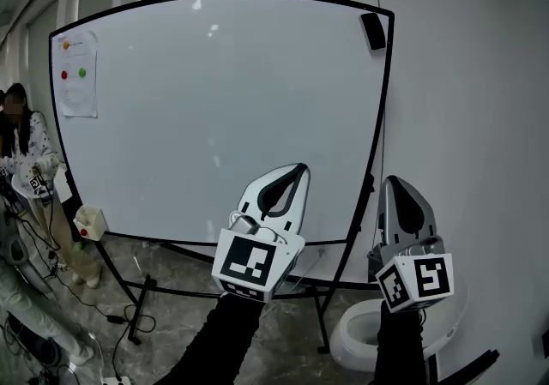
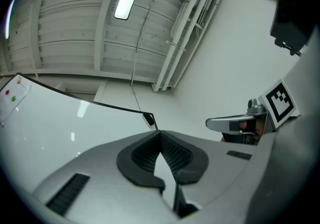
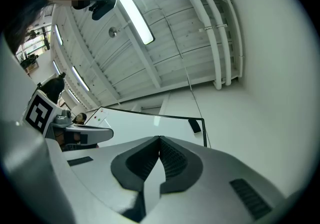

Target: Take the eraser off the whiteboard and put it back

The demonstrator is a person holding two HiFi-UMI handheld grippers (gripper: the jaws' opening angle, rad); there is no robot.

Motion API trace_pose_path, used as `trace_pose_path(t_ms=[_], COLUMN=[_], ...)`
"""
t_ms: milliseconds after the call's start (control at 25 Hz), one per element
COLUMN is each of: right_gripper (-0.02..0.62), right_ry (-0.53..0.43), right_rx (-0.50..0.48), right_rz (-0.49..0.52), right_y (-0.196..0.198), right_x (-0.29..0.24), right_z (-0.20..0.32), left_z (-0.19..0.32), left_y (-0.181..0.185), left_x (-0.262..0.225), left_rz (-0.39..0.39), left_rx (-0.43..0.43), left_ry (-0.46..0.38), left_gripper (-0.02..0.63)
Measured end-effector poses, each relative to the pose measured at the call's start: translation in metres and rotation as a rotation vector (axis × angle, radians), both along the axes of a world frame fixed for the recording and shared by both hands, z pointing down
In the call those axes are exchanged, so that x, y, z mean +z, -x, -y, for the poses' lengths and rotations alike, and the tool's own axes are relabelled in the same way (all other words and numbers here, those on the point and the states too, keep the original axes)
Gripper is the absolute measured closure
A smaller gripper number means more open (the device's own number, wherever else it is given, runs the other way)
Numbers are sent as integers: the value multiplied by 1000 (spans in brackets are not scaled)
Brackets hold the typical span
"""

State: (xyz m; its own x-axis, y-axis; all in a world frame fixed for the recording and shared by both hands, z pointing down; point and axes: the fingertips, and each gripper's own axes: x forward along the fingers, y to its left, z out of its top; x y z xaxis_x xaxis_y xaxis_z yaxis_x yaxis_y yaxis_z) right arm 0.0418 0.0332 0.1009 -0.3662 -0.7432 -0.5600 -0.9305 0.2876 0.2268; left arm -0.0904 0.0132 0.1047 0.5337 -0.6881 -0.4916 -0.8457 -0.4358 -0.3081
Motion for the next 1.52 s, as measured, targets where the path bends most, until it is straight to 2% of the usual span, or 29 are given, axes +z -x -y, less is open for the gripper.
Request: trace_pose_path(t_ms=[280, 520, 800, 1280, 1520], right_gripper=[588, 588, 588, 588, 588], right_ry=[-12, -24, -58, -120, -117], right_rx=[33, 30, -14, -95, -90], right_rz=[-2, -14, -39, -65, -62], right_y=[13, 6, -10, -32, -28], right_x=[-2, -4, -15, -44, -49], right_z=[37, 73, 131, 220, 252], left_z=[42, 82, 138, 212, 238], left_y=[11, 0, -11, -30, -27], left_x=[2, 0, -7, -37, -46], left_rz=[4, -18, -66, -73, -77], left_rx=[29, 45, -3, -93, -86], left_ry=[6, 9, -4, -80, -98], left_gripper=[600, 600, 600, 600, 600])
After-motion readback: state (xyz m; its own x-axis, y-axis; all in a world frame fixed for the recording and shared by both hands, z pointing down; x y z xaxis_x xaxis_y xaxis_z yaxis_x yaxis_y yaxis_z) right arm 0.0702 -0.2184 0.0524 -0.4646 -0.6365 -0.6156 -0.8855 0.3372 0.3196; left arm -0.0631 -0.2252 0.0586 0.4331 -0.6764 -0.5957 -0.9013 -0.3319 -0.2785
